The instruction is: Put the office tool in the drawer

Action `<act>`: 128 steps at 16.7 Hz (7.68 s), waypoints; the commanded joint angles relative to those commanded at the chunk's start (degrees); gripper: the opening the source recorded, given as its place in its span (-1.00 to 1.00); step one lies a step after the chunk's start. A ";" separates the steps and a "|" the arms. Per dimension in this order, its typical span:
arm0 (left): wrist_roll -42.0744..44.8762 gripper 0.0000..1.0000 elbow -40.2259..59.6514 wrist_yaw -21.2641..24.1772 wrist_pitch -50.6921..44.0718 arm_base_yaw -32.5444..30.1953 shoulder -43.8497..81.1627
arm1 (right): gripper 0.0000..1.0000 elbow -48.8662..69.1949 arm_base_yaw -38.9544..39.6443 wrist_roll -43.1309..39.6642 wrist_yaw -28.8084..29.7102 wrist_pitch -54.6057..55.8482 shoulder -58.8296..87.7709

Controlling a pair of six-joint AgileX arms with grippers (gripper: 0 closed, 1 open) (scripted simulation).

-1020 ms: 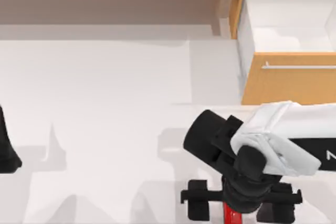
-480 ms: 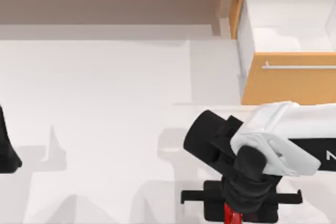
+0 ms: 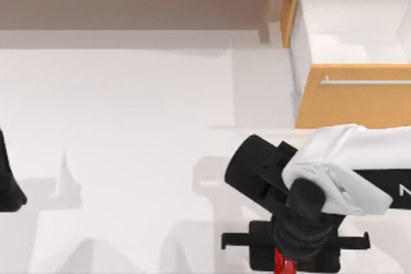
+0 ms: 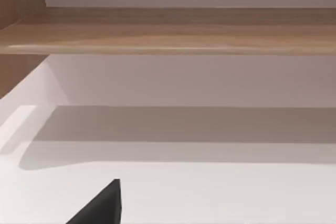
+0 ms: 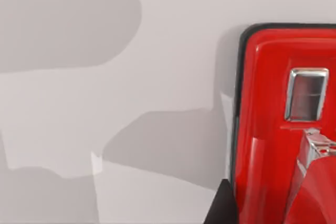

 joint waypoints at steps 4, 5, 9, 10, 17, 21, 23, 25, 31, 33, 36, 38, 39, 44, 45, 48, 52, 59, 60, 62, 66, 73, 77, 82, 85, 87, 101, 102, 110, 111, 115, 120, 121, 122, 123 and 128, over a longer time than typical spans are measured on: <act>0.00 1.00 0.00 0.00 0.00 0.00 0.00 | -1.00 1.04 0.00 0.10 -0.02 -1.64 -0.97; 0.00 1.00 0.00 0.00 0.00 0.00 0.00 | -1.00 1.45 -0.02 0.14 -0.04 -2.77 -1.30; 0.00 1.00 0.00 0.00 0.00 0.00 0.00 | -1.00 3.40 -0.07 -0.01 -0.01 -6.92 -3.33; 0.00 1.00 0.00 0.00 0.00 0.00 0.00 | -1.00 3.61 -0.06 -0.05 -0.01 -7.07 -3.57; 0.00 1.00 0.00 0.00 0.00 0.00 0.00 | -1.00 7.12 -2.36 -2.26 -0.19 -6.41 -4.81; 0.00 1.00 0.00 0.00 0.00 0.00 0.00 | -1.00 18.91 -9.87 -9.72 -0.18 -5.88 -5.11; 0.00 1.00 0.00 0.00 0.00 0.00 0.00 | -1.00 26.11 -15.14 -14.66 0.20 -6.03 -3.74; 0.00 1.00 0.00 0.00 0.00 0.00 0.00 | -1.00 33.25 -21.14 -19.96 0.85 -6.45 -1.30; 0.00 1.00 0.00 0.00 0.00 0.00 0.00 | -1.00 47.57 -37.98 -34.71 2.40 -8.34 11.32; 0.00 1.00 0.00 0.00 0.00 0.00 0.00 | -1.00 48.78 -41.49 -38.37 1.94 -9.03 16.28; 0.00 1.00 0.00 0.00 0.00 0.00 0.00 | -1.00 48.17 -44.01 -42.33 0.26 -9.95 22.10; 0.00 1.00 0.00 0.00 0.00 0.00 0.00 | -1.00 46.80 -44.51 -43.89 -0.98 -10.85 23.94; 0.00 1.00 0.00 0.00 0.00 0.00 0.00 | -1.00 46.19 -44.63 -44.34 -1.43 -11.31 24.18; 0.00 1.00 0.00 0.00 0.00 0.00 0.00 | -1.00 45.94 -44.39 -44.41 -1.54 -11.47 24.09; 0.00 1.00 0.00 0.00 0.00 0.00 0.00 | -1.00 45.96 -44.36 -44.42 -1.47 -11.48 24.11; 0.00 1.00 0.00 0.00 0.00 0.00 0.00 | -1.00 46.50 -43.76 -44.75 0.33 -11.62 24.59; 0.00 1.00 0.00 0.00 0.00 0.00 0.00 | -1.00 47.31 -42.75 -45.30 3.41 -11.87 25.59; 0.00 1.00 0.00 0.00 0.00 0.00 0.00 | -1.00 45.66 -44.11 -44.72 -0.35 -10.37 25.31; 0.00 1.00 0.00 0.00 0.00 0.00 0.00 | -1.00 45.29 -44.45 -44.56 -1.19 -10.05 25.18; 0.00 1.00 0.00 0.00 0.00 0.00 0.00 | -1.00 45.10 -44.62 -44.48 -1.62 -9.89 25.11; 0.00 1.00 0.00 0.00 0.00 0.00 0.00 | -0.85 45.10 -44.62 -44.48 -1.62 -9.89 25.11; 0.00 1.00 0.00 0.00 0.00 0.00 0.00 | 0.21 45.10 -44.62 -44.48 -1.62 -9.89 25.11; 0.00 1.00 0.00 0.00 0.00 0.00 0.00 | 0.81 45.10 -44.62 -44.48 -1.62 -9.89 25.11; 0.00 1.00 0.00 0.00 0.00 0.00 0.00 | 1.00 45.10 -44.62 -44.48 -1.62 -9.89 25.11; 0.00 1.00 0.00 0.00 0.00 0.00 0.00 | 1.00 45.10 -44.62 -44.48 -1.62 -9.89 25.11; 0.00 1.00 0.00 0.00 0.00 0.00 0.00 | 1.00 45.11 -44.49 -44.48 -1.61 -9.89 25.12; 0.00 1.00 0.00 0.00 0.00 0.00 0.00 | 1.00 25.61 -39.14 -63.35 -2.06 28.99 4.44; 0.00 1.00 0.00 0.00 0.00 0.00 0.00 | 1.00 22.23 -37.66 -66.60 -1.83 33.90 2.93; 0.00 1.00 0.00 0.00 0.00 0.00 0.00 | 1.00 -7.84 -25.19 -98.11 3.06 76.46 -2.99; 0.00 1.00 0.00 0.00 0.00 0.00 0.00 | 1.00 -11.54 -24.03 -102.36 4.06 81.89 -2.89; 0.00 1.00 0.00 0.00 0.00 0.00 0.00 | 1.00 -25.03 -21.74 -118.48 8.71 102.94 -0.98; 0.00 1.00 0.00 0.00 0.00 0.00 0.00 | 1.00 -36.95 -24.63 -133.61 15.10 125.38 3.91; 0.00 1.00 0.00 0.00 0.00 0.00 0.00 | 1.00 -38.56 -25.73 -135.83 16.35 129.06 5.13; 0.00 1.00 0.00 0.00 0.00 0.00 0.00 | 1.00 -39.94 -26.91 -137.82 17.57 132.47 6.34; 0.00 1.00 0.00 0.00 0.00 0.00 0.00 | 1.00 -40.92 -28.09 -139.41 18.66 135.38 7.47; 0.00 1.00 0.00 0.00 0.00 0.00 0.00 | 1.00 -42.81 -31.80 -143.40 21.79 143.15 10.78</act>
